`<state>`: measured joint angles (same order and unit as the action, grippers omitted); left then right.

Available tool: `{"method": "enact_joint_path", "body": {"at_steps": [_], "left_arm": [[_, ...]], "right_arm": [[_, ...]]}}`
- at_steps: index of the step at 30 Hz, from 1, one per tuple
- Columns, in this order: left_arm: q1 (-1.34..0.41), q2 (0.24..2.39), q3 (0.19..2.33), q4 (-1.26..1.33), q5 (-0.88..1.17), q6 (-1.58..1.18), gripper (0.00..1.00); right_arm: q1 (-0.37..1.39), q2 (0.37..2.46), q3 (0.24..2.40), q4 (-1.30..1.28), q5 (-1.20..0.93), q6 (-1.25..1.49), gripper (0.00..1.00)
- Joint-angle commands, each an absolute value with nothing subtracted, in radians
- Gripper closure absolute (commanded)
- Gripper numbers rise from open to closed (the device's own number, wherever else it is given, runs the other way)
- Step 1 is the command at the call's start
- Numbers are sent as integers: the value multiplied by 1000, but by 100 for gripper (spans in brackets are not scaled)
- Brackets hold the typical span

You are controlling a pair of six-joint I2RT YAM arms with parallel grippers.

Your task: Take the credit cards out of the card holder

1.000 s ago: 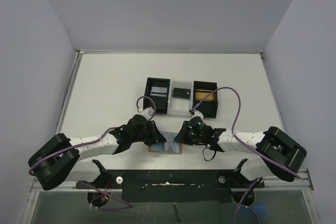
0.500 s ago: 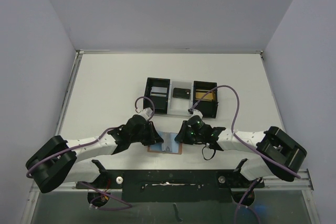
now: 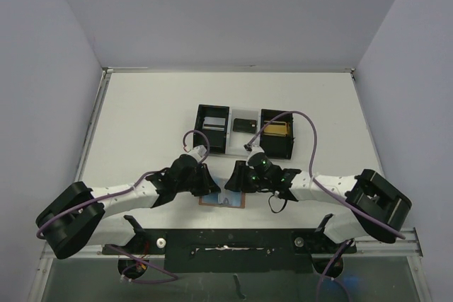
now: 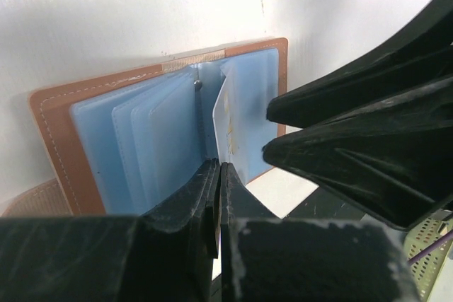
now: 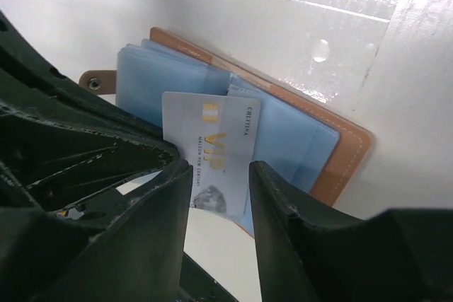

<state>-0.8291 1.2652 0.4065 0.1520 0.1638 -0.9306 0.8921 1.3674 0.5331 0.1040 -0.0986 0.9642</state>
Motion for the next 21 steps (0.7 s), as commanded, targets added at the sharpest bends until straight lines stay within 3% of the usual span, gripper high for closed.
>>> {"method": "enact_joint_path", "body": {"at_steps": [1, 6, 15, 21], "left_arm": [[-825, 1272, 448, 162, 170, -901, 100], [-825, 1274, 446, 169, 177, -905, 98], [-825, 1301, 401, 298, 204, -982, 78], [-825, 1316, 381, 356, 220, -1015, 76]], "right_arm": [[900, 1430, 555, 172, -100, 991, 60], [898, 1478, 537, 123, -71, 1012, 60], [900, 1453, 455, 167, -60, 1069, 62], [898, 1453, 465, 149, -53, 1065, 64]]}}
